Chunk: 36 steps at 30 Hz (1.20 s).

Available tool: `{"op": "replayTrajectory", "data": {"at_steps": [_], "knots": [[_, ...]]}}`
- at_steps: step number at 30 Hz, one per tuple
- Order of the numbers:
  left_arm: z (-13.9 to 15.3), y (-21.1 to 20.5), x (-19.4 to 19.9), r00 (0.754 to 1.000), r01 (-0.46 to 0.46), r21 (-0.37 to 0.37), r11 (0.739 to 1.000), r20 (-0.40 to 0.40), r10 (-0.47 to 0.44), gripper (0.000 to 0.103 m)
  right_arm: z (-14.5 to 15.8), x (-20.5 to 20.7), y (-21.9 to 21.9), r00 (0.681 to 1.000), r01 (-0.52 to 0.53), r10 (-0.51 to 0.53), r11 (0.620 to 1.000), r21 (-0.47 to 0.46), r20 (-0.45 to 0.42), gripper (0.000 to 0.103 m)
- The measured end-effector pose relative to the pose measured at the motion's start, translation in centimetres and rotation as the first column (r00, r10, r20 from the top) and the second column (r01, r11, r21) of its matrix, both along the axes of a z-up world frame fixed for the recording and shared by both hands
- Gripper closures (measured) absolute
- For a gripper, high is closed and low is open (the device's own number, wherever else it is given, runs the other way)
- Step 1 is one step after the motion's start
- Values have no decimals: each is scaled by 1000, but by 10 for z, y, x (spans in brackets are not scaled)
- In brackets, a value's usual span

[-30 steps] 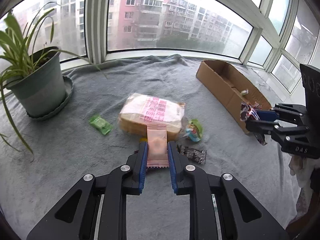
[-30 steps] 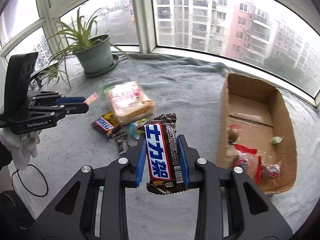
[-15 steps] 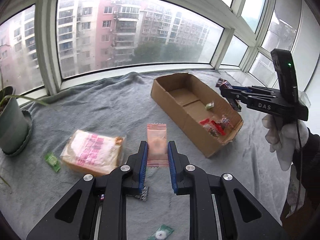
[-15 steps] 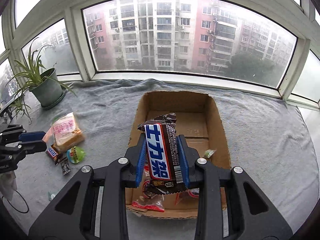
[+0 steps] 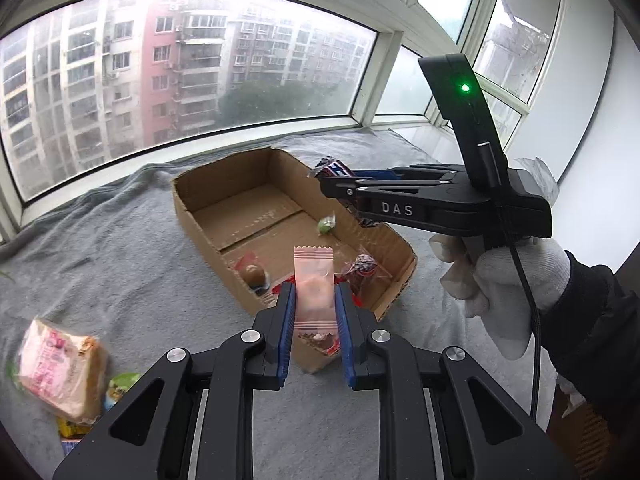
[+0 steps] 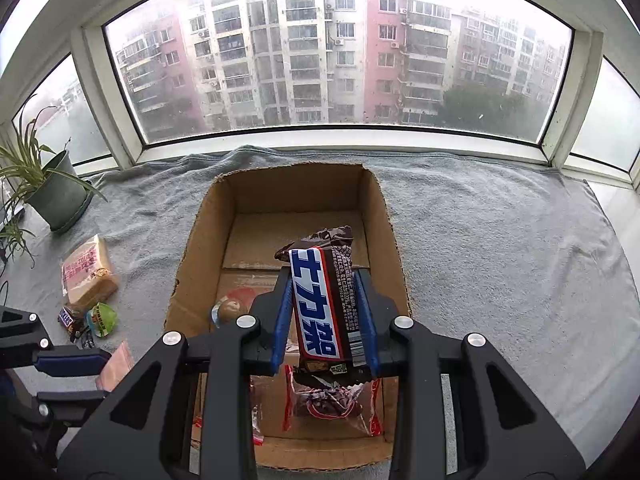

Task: Organize snacks

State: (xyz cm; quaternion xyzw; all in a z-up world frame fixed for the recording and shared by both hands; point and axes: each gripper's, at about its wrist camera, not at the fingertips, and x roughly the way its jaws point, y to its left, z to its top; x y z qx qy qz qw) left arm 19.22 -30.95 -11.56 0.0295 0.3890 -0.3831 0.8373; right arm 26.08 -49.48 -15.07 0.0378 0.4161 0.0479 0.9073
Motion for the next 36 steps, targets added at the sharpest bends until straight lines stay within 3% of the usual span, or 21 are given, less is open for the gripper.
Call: {"op": "replayTrajectory", "data": {"at_steps": [13,15,16,17,19,36], "knots": [[-13,-35,3,999,28,31,999,-24,-27,84,-20,8,-3,999,10,-11,1000,-8,-45,72],[-14,-37,3,999,25,43,999,-32,-24,82,-19,9,-3,999,16,-17,1000,-22,-45,58],[-14,-38,3,999,21,47,999,-35,-19,78,-18,8,-1,999,19,-21,999,-29,-39,35],[-14,-37,3,999,14,48,999,-35,-12,75,-16,7,-1,999,24,-25,999,-37,-28,22],[-15,-35,5,999,1,45,999,-44,1,57,-11,4,1,1000,22,-23,999,-40,-4,21],[1,-1,-5,998,-38,-3,999,-46,38,57,16,0,25,1000,-20,20,1000,-15,16,21]]}}
